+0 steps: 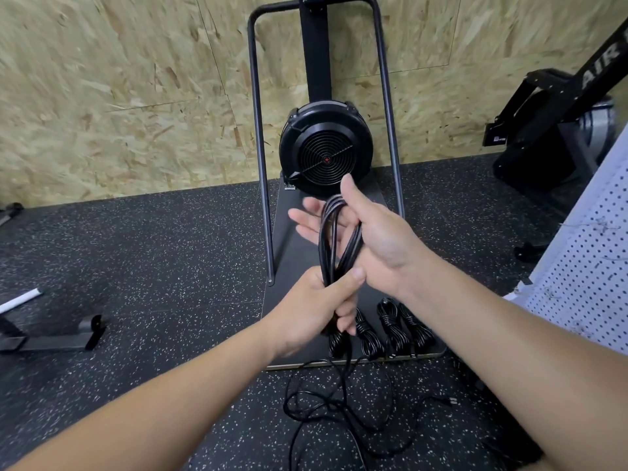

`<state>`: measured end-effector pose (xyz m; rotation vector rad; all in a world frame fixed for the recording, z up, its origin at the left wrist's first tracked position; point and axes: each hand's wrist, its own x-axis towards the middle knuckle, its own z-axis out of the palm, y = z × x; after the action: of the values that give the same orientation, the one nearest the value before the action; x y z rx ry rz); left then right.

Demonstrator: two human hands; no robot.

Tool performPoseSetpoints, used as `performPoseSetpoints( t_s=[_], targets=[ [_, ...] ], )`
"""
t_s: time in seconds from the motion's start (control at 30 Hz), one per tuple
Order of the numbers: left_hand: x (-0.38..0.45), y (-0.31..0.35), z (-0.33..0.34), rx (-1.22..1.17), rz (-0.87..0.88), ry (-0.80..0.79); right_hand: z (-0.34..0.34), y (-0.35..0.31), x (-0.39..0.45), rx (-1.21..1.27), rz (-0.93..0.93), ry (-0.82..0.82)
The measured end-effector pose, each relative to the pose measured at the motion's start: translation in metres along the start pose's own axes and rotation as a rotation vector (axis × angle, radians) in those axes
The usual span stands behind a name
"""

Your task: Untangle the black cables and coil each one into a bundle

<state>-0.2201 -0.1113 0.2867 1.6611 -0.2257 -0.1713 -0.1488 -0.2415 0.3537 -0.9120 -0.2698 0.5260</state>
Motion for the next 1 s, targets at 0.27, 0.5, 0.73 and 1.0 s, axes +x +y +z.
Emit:
performPoseSetpoints(
  t_s=[0.27,0.5,0.73,1.0],
  targets=[
    [-0.002,0.008,0.004,0.009,0.009,-0.008,0.005,-0.008,0.012,0.060,0.025,0.284],
    [0.000,0.011,-0.012,0.041,0.047,0.187,-0.017,0.000,0.014,-0.163,0.028,0.074],
    [0.015,0.017,-0.043,-0.169,0.066,0.466,-0.048,0.051,0.004,-0.718,0.380,-0.217],
    [0.024,0.010,-0.081,-0.246,0.067,0.707,-0.048,0.057,0.001,-1.068,0.363,-0.219]
  ],
)
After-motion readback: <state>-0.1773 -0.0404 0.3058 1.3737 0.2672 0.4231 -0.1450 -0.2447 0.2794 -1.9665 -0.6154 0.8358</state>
